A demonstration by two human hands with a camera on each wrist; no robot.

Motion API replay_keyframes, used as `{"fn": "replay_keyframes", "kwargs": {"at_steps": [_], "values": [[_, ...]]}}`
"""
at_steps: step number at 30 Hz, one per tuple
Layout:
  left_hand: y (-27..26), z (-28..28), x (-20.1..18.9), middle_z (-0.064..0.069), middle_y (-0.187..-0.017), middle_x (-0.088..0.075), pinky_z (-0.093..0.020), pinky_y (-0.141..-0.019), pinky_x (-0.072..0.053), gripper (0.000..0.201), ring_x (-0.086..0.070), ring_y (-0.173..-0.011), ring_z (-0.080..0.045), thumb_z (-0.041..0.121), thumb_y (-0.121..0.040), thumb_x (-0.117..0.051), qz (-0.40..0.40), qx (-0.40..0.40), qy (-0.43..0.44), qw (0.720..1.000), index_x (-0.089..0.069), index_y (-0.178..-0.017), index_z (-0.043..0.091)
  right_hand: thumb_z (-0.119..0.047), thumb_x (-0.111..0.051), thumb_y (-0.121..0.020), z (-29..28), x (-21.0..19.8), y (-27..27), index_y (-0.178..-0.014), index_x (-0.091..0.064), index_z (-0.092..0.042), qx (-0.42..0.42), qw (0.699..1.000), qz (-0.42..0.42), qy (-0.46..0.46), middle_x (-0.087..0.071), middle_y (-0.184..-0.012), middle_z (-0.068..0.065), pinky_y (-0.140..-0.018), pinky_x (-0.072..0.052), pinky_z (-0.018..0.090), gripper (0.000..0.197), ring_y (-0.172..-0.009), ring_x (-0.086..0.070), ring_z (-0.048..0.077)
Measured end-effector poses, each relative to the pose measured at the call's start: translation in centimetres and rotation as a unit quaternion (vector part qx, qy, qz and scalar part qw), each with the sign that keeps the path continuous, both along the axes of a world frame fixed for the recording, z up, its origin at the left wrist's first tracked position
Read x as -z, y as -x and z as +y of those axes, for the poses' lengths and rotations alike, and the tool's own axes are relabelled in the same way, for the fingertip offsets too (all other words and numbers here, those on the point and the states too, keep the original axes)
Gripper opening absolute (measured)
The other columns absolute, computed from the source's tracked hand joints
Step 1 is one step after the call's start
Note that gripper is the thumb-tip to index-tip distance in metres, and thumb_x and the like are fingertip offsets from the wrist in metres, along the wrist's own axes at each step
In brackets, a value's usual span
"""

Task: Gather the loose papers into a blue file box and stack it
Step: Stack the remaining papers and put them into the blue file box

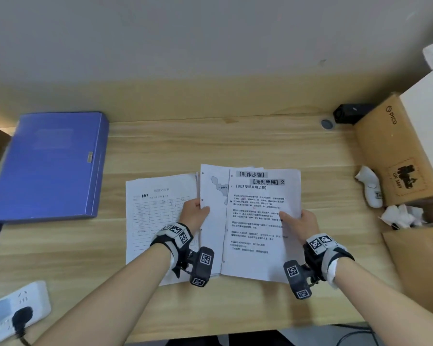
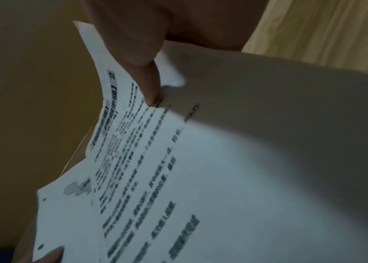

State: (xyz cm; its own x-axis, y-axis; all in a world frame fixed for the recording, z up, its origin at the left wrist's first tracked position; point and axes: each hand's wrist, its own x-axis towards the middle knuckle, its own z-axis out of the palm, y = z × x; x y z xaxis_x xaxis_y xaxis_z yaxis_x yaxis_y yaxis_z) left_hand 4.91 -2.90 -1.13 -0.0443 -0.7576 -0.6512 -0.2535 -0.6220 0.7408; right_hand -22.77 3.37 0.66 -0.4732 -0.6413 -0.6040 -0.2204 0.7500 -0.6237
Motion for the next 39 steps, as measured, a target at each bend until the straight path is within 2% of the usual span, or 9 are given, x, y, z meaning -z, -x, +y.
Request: {"fn": "replay_keyframes", "kwargs": {"at_steps": [6,9,11,13,16,20,25,35,39], "values": [[1.0,0.9,-0.2,-0.009,-0.109,-0.069,-0.042,-0.086,-0.056,0.027,-0.067,-0.097,-0.031,0.004,-0.085,-0.054,-0.117,0.031,0.034,0.992,-0.062,-0.11,0.011,-0.013,-0.071,-0.079,-1.7,1.6,-1.3,-0.095,-0.064,-0.015,-0.068,0.997,0.029,0.004,-0.071,-0.094,0.005,-0.075,-0.053,0.034,0.018,-0.083,-0.064,0.025],[1.2,1.7,-0.4,-0.008,-0.126,-0.049,-0.04,-0.097,-0.048,0.049,-0.054,-0.113,-0.026,0.012,-0.084,-0.062,-0.202,0.023,0.059,0.977,-0.048,-0.131,0.009,-0.028,-0.069,-0.072,-2.4,2.7,-1.5,-0.103,-0.062,-0.015,-0.096,0.994,0.057,0.009,-0.066,-0.105,0.005,-0.076,-0.055,0.036,0.035,-0.085,-0.065,0.023],[1.6,2.0,-0.9,-0.009,-0.136,-0.047,-0.041,-0.103,-0.045,0.066,-0.052,-0.12,-0.025,0.014,-0.086,-0.063,-0.166,-0.004,0.004,0.986,-0.034,-0.145,0.008,-0.039,-0.066,-0.066,-2.7,4.4,-1.1,-0.115,-0.06,-0.016,-0.122,0.99,0.067,0.009,-0.064,-0.116,0.008,-0.081,-0.056,0.04,0.055,-0.092,-0.066,0.025],[2.2,2.1,-1.1,-0.01,-0.133,-0.054,-0.036,-0.098,-0.047,0.066,-0.057,-0.113,-0.024,0.011,-0.087,-0.062,-0.115,-0.041,-0.045,0.992,-0.031,-0.146,0.008,-0.035,-0.067,-0.069,-3.0,5.0,-1.1,-0.118,-0.059,-0.014,-0.134,0.988,0.076,0.01,-0.064,-0.118,0.01,-0.083,-0.055,0.041,0.054,-0.096,-0.065,0.027],[3.1,2.1,-1.2,-0.011,-0.117,-0.064,-0.039,-0.093,-0.054,0.05,-0.065,-0.103,-0.027,0.004,-0.085,-0.063,-0.078,-0.069,-0.061,0.993,-0.048,-0.133,0.004,-0.025,-0.069,-0.075,-3.2,3.9,-1.6,-0.12,-0.058,-0.011,-0.131,0.988,0.08,0.013,-0.063,-0.118,0.012,-0.083,-0.054,0.041,0.049,-0.1,-0.063,0.03],[4.3,2.5,-1.7,-0.007,-0.094,-0.069,-0.03,-0.073,-0.058,0.025,-0.067,-0.083,-0.021,-0.004,-0.085,-0.064,-0.019,-0.047,-0.045,0.998,-0.062,-0.109,0.005,-0.021,-0.069,-0.08,-3.0,3.6,-1.7,-0.127,-0.054,-0.007,-0.121,0.99,0.067,0.01,-0.06,-0.125,0.014,-0.084,-0.051,0.039,0.051,-0.106,-0.061,0.032],[4.3,2.8,-1.7,-0.006,-0.116,-0.07,-0.043,-0.092,-0.056,0.039,-0.067,-0.104,-0.026,-0.001,-0.087,-0.057,-0.026,-0.021,-0.014,0.999,-0.06,-0.125,0.01,-0.019,-0.072,-0.081,-2.4,4.0,-2.5,-0.132,-0.051,-0.007,-0.085,0.996,0.034,0.02,-0.061,-0.128,0.012,-0.085,-0.045,0.032,0.056,-0.109,-0.06,0.029],[-6.8,1.4,-3.3,-0.004,-0.123,-0.065,-0.038,-0.092,-0.052,0.038,-0.063,-0.112,-0.024,0.0,-0.095,-0.048,0.011,-0.019,-0.013,1.0,-0.054,-0.13,0.013,-0.022,-0.072,-0.079,-2.3,2.1,-11.4,-0.116,-0.059,-0.014,-0.052,0.996,-0.061,0.039,-0.071,-0.098,-0.001,-0.065,-0.056,0.029,0.04,-0.083,-0.07,0.014],[-12.4,1.3,-2.6,-0.002,-0.124,-0.066,-0.046,-0.1,-0.05,0.04,-0.064,-0.112,-0.024,0.003,-0.093,-0.05,-0.001,-0.016,-0.001,1.0,-0.053,-0.13,0.017,-0.02,-0.073,-0.077,-2.5,2.0,-16.4,-0.116,-0.059,-0.013,-0.075,0.995,-0.051,0.048,-0.07,-0.097,-0.002,-0.067,-0.057,0.031,0.042,-0.083,-0.069,0.013]]}}
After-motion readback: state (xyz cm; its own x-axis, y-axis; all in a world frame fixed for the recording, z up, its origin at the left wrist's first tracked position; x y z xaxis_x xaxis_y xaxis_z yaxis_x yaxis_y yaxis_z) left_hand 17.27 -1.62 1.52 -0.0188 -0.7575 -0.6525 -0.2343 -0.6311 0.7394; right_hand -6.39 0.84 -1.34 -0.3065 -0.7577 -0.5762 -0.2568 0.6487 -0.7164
